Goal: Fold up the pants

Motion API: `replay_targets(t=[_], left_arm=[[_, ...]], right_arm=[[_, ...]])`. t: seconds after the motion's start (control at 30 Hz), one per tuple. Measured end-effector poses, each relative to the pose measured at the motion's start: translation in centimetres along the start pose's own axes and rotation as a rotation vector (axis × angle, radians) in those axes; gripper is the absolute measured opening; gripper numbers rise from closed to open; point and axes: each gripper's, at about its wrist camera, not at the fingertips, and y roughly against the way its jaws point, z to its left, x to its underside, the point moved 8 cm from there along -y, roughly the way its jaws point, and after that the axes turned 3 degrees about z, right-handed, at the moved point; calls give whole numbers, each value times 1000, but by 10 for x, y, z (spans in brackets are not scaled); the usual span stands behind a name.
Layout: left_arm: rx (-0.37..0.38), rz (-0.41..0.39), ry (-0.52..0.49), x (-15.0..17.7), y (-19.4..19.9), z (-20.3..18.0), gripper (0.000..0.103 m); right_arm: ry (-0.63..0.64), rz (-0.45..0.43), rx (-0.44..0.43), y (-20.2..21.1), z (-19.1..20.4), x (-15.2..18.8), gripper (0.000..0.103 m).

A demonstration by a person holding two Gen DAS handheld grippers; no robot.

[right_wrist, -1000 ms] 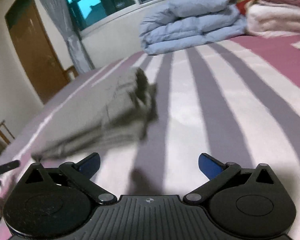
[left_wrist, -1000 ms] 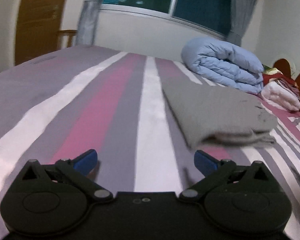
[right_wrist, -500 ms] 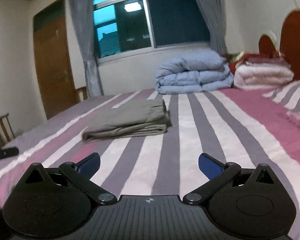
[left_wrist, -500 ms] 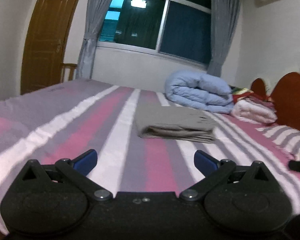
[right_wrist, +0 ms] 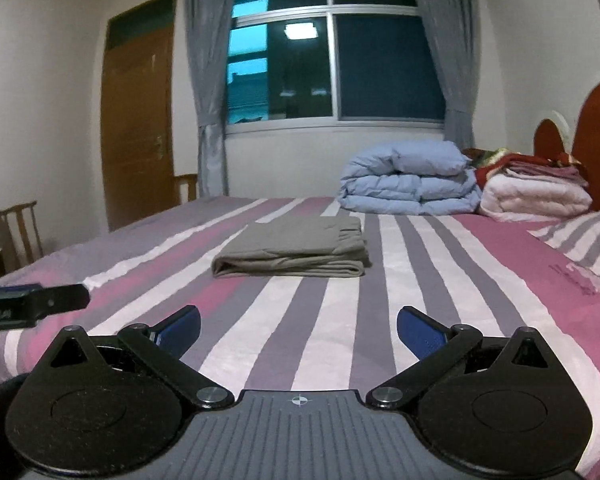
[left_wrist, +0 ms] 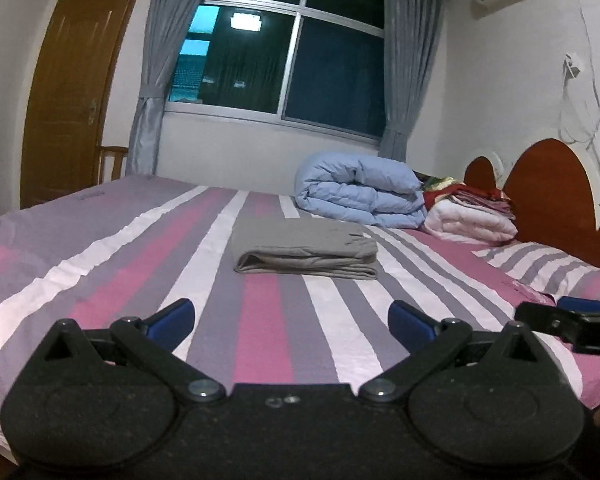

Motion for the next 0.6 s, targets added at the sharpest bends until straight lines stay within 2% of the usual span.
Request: replay_targets(t=[0.13,0.6], left_arm=[[2,21,-42,6,-8,-9,97],[4,15,-43,9,-8,-7,97]], right_arm=[[-18,27,-2,-9,-6,2,103],[-17,38,-2,-12,-4,6,103]])
